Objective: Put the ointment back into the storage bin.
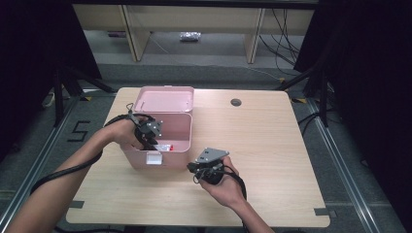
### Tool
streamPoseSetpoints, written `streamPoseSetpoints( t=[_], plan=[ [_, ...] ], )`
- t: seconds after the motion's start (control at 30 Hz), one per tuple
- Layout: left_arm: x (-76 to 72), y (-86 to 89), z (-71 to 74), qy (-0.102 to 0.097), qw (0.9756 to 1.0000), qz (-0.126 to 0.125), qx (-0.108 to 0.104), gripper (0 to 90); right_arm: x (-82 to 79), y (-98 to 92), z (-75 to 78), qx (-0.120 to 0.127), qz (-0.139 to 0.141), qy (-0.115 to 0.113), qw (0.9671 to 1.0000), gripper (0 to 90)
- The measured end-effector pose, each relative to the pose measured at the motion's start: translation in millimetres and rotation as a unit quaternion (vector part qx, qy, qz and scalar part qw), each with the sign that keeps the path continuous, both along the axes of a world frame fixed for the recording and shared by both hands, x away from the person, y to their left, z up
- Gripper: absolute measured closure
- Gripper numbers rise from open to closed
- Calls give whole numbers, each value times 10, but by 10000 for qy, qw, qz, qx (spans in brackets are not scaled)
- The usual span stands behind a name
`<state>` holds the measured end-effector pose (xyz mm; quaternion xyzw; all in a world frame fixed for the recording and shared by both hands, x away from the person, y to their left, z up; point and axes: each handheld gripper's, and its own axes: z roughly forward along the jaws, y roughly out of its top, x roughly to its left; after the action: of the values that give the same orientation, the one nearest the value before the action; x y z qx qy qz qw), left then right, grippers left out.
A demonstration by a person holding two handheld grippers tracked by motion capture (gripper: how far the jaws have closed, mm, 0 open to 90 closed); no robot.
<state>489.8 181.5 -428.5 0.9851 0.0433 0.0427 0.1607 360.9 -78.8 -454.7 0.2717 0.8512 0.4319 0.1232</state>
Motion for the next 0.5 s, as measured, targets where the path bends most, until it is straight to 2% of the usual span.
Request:
streamPoseSetpoints(
  t=[0.1, 0.13, 0.17, 0.5],
  plan=[
    [-3, 1, -11, 19, 10000, 15, -15, 710, -1, 3, -4, -5, 10, -5, 10000, 867],
    [-3, 3, -12, 25, 10000, 9, -5, 710, 7, 1, -5, -25, 59, -71, 10000, 867],
    [11, 7, -2, -5, 9999, -77, 89, 710, 8, 0, -4, -33, 59, -86, 9999, 867],
    [7, 1, -31, 11, 10000, -39, 83, 710, 9, -2, 0, -35, 67, -96, 9999, 866]
  ],
)
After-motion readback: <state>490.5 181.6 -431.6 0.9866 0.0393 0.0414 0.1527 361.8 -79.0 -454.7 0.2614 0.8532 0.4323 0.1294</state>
